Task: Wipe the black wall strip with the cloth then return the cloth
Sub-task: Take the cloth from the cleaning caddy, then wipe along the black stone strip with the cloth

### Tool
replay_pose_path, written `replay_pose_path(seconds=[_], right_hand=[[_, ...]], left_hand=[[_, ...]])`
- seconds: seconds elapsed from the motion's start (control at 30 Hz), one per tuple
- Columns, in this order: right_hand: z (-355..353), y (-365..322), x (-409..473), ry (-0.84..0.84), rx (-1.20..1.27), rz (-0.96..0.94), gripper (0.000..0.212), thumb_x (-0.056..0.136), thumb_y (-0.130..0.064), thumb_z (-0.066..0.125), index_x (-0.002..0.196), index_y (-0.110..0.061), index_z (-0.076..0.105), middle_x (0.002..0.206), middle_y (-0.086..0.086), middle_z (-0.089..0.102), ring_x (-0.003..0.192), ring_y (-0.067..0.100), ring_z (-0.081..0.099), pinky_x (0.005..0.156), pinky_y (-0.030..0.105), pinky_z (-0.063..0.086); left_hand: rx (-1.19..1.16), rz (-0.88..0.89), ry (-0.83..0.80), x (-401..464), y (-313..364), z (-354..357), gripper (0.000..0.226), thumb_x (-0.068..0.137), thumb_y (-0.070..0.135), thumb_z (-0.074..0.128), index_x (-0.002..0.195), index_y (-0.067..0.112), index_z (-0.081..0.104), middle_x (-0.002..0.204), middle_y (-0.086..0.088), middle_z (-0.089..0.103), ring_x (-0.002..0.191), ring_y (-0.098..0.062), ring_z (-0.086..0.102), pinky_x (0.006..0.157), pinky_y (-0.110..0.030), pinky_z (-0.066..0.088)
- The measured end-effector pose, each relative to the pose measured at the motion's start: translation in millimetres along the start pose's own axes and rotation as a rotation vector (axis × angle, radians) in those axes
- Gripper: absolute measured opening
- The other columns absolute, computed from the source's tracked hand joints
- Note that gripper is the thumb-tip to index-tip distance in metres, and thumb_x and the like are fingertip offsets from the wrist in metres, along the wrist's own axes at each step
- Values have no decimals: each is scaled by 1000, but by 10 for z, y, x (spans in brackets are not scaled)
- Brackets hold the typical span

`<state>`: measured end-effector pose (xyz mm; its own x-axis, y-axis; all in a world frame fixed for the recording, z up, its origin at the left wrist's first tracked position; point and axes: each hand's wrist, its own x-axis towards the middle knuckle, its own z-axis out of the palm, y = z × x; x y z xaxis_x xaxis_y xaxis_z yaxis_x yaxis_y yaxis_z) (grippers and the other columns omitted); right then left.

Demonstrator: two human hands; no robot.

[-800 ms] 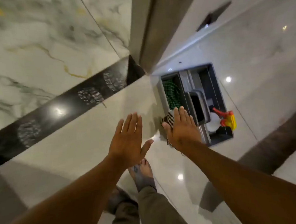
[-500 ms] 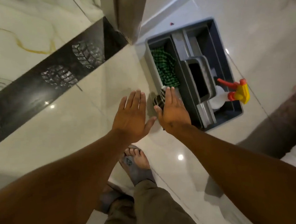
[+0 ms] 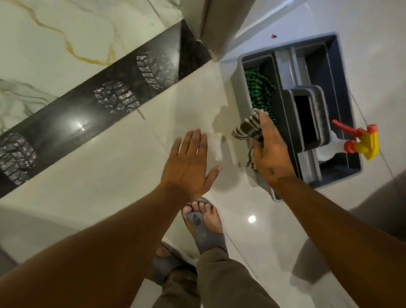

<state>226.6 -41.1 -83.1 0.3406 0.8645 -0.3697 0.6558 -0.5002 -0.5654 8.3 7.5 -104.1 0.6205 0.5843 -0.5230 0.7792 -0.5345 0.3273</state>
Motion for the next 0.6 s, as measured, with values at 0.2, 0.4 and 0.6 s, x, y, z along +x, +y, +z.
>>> replay_pose_path(seconds=[0.2,0.4,0.6], right_hand=[[180,-822,639,115,138,-163,62,102,-30,55,156,-32,24,149,6,51,127,-2,42,98,-1,33],[448,-1175,1437,25,136,-107,56,105,-26,53,156,-17,33,147,11,55,136,23,51,110,24,38],[875,-1287,2185,-63,-159,-269,57,106,-41,43,157,-19,30,154,15,45,141,33,43,117,40,33]], left_hand=[[-4,-118,40,-44,-558,-20,92,101,72,10,166,8,-8,177,-15,-7,164,-31,-7,128,-45,-9],[-20,-146,37,-22,-1167,226,95,99,73,11,166,9,-9,177,-15,-7,164,-30,-7,132,-45,-5],[29,-149,73,-11,-1720,707,92,97,71,2,164,10,-11,177,-14,-8,163,-30,-11,132,-47,-6]])
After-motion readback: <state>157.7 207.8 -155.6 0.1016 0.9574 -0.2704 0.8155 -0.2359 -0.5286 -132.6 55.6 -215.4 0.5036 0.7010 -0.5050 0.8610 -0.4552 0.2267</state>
